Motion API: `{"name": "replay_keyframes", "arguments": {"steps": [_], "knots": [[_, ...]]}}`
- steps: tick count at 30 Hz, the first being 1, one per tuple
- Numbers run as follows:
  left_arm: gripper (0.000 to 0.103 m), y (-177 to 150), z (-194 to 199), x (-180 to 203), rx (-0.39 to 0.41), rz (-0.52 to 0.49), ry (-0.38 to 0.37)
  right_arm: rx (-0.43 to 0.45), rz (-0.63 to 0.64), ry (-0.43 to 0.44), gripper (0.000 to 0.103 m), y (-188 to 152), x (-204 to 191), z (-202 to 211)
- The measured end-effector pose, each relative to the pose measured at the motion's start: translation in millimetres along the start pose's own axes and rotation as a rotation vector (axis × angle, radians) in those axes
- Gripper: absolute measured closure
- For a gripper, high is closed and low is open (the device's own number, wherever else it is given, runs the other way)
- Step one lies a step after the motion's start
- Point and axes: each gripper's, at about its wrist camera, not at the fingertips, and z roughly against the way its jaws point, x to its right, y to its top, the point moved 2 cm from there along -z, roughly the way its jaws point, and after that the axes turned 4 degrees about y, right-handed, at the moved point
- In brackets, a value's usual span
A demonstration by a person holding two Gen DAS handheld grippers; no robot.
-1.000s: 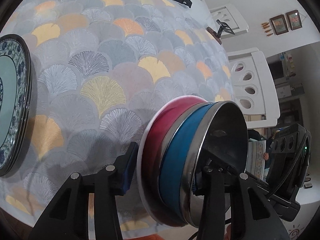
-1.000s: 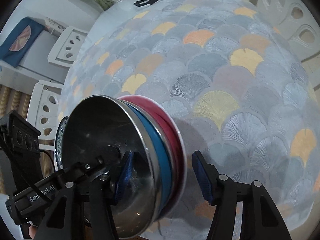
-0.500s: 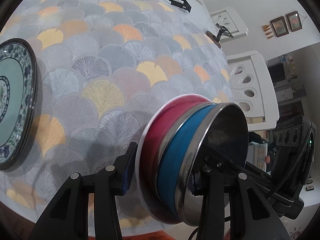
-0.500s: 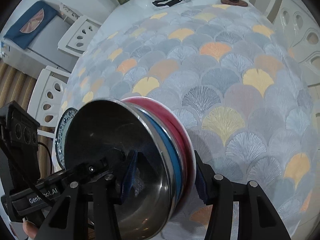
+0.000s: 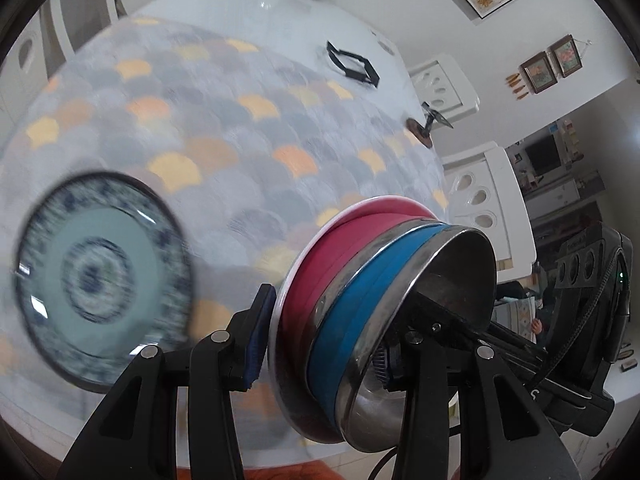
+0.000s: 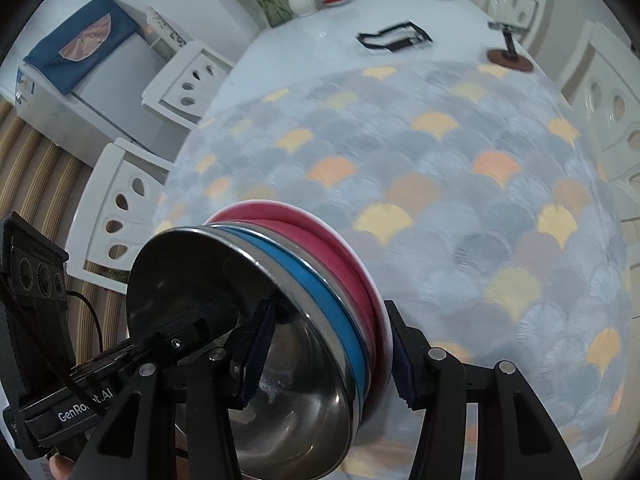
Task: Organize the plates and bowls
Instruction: 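Lift the nested bowls with the left gripper and carry them over the plates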
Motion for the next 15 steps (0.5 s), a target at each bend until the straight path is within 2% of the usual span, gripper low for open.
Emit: {"name": "replay_keyframes", "arguments": {"steps": [7, 15], "knots": [[0.064, 16.8, 49.7, -58.9, 0.043, -0.029, 0.064, 0.012, 0.005, 0.053, 0.052, -0.3, -74.8, -26.7], [0.064, 15.2, 65.8, -121.2, 0.016, 0.030, 0.095, -0.058, 0.026, 0.058, 0.051, -10.6, -128.5, -70.9]]}}
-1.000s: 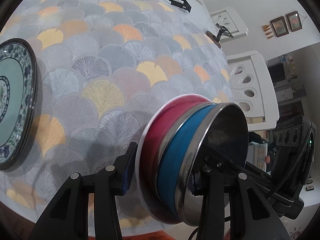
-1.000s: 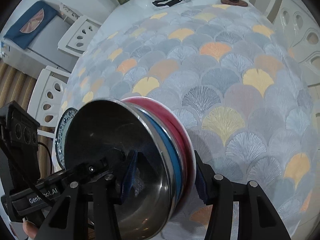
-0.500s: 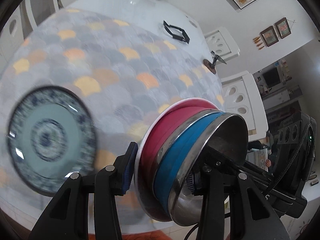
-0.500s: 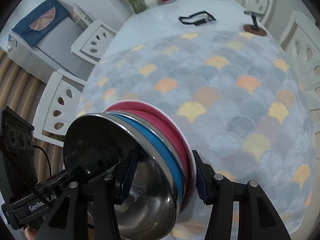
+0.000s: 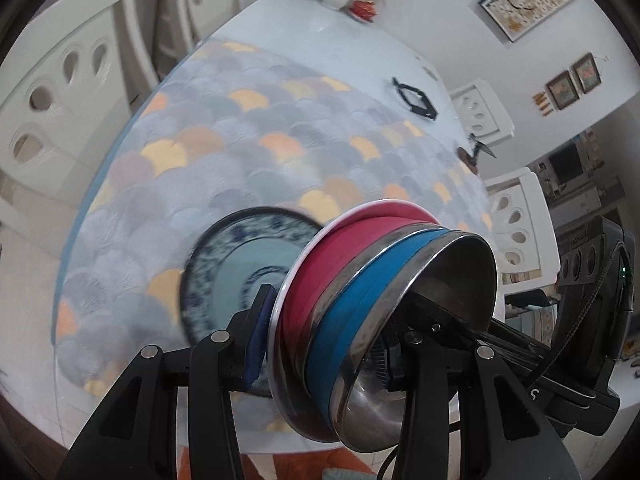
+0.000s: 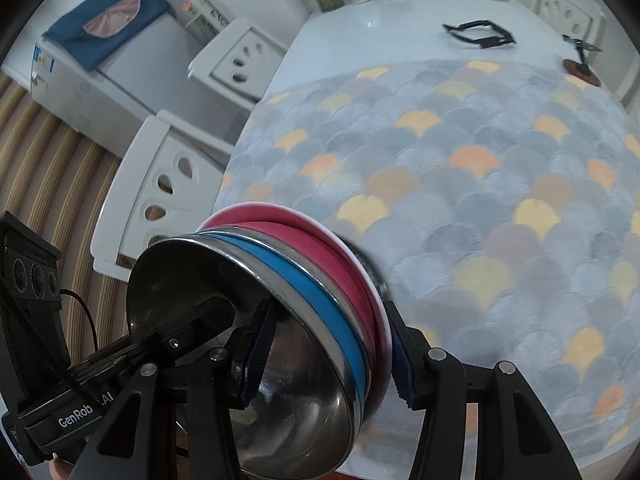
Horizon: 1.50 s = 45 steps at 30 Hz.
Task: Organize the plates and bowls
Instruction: 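Lift the nested bowls with the left gripper and carry them over the plates, then lower the bowls onto the plate stack, open the left gripper, lift away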
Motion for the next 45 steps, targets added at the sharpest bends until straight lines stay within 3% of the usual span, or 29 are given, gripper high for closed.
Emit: {"name": "replay_keyframes", "arguments": {"steps": [10, 15, 21, 26, 30, 35, 38, 39, 40, 42, 45], "knots": [[0.064, 1.4, -27.8, -33.3, -0.094, 0.029, 0.026, -0.131, -0.067, -0.017, 0.051, -2.3, 6.0, -49.3], [0.064, 8.2, -35.2, -41.4, -0.130, 0.040, 0.004, -0.152, -0.104, -0.003, 0.051, 6.8, 13.0, -58.4], [0.064, 22.2, -26.2, -49.4, -0.100, 0.043, -0.028, -0.141, -0.163, 0.037, 0.051, 22.4, 16.1, -55.8], [0.064, 27.2, 8.9, -47.4, 0.026, -0.059, -0.014, -0.062, -0.160, 0.044, 0.051, 25.9, 14.2, -28.0], [0.055, 29.5, 45.9, -31.6, 0.151, -0.205, 0.013, 0.033, -0.121, 0.036, 0.048, 20.6, 7.7, 6.0], [0.055, 41.5, 74.3, -16.4, 0.252, -0.251, 0.003, 0.158, -0.065, 0.012, 0.047, 16.5, -9.6, 46.5], [0.054, 40.9, 103.9, 7.0, 0.385, -0.367, 0.098, 0.290, -0.068, -0.042, 0.047, 6.1, -21.3, 75.6], [0.041, 36.0, 118.2, 21.7, 0.458, -0.460, 0.153, 0.317, -0.081, -0.046, 0.047, 0.7, -23.0, 81.6], [0.020, 32.5, 126.1, 29.9, 0.503, -0.512, 0.173, 0.327, -0.101, -0.047, 0.047, -7.1, -25.1, 84.3], [0.004, 24.3, 141.3, 43.9, 0.593, -0.590, 0.190, 0.329, -0.123, -0.063, 0.047, -16.8, -26.8, 83.7], [0.004, 14.3, 153.3, 55.8, 0.626, -0.619, 0.166, 0.331, -0.089, -0.120, 0.047, -33.4, -40.3, 81.6]]}}
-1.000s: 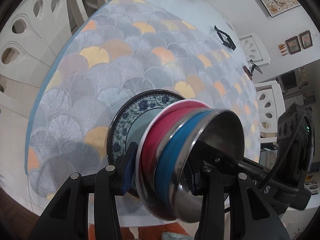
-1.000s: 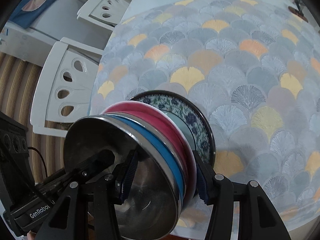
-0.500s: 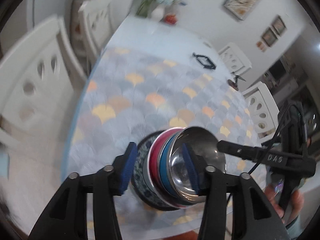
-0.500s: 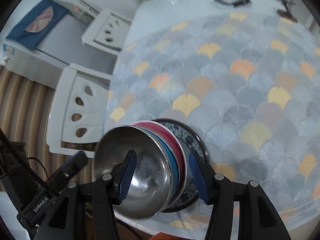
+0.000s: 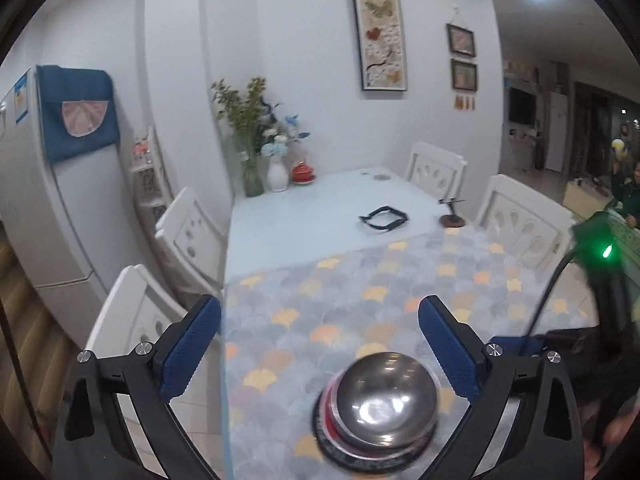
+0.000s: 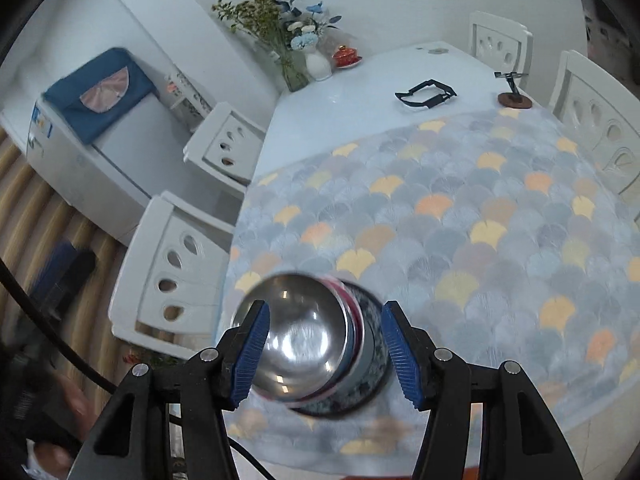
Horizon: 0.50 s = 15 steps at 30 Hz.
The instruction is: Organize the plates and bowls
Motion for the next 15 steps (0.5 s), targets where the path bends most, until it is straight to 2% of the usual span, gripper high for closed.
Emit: {"name": "replay_keyframes", "arguments": {"steps": [4, 6, 9, 15], "knots": [[0.004, -3.1, 4.3, 1.4, -0.035, 0.046, -0.020, 0.055, 0.107, -0.086, 0.047, -1.1, -16.5, 13.2], [0.004, -7.0, 2.4, -2.4, -0.068, 0.081, -0.006, 0.091, 0.147, -0.127, 0.044, 1.6, -22.2, 19.3], [0.004, -13.2, 4.3, -12.9, -0.083, 0.136, 0.048, 0.113, 0.173, -0.147, 0.033, 2.7, -27.8, 21.7], [0.001, -15.2, 23.4, -39.8, -0.026, 0.191, 0.246, 0.067, 0.202, -0.123, 0.033, -4.0, -37.7, 10.6]]}}
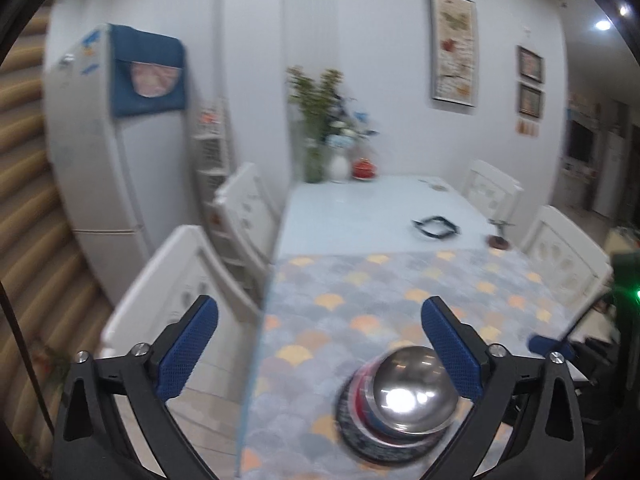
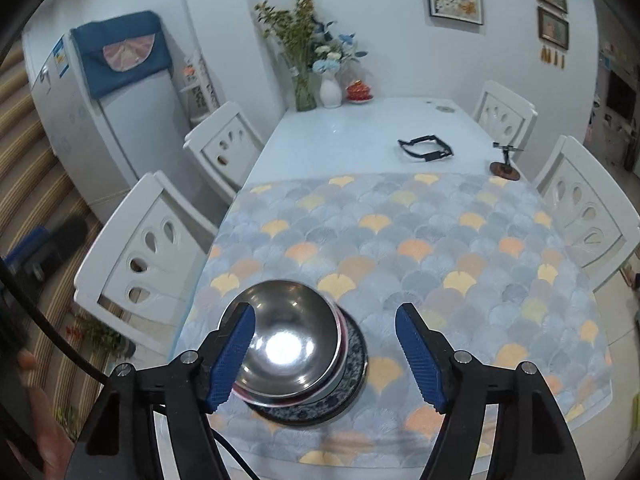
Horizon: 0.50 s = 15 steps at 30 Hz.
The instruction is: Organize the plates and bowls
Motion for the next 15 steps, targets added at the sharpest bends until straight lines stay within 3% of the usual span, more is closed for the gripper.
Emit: {"name": "replay_keyframes", "arguments": {"steps": [7, 12, 15], "knots": [[0.001, 2.8, 6.9, -10.9, 0.036, -0.032, 0.149, -0.013, 0.022, -0.002, 0.033, -6.8, -6.2, -1.2], [0.001, 0.5, 2.5, -7.0, -0.005, -0.013, 0.115, -0.011, 0.008, -0.018, 0.032, -5.9, -1.6, 0.1], [0.001, -5.7, -10.4, -7.9, -0.105, 0.066, 0.021, -0.039, 0.003, -0.013, 0.028, -8.6, 0.4, -4.8]]}}
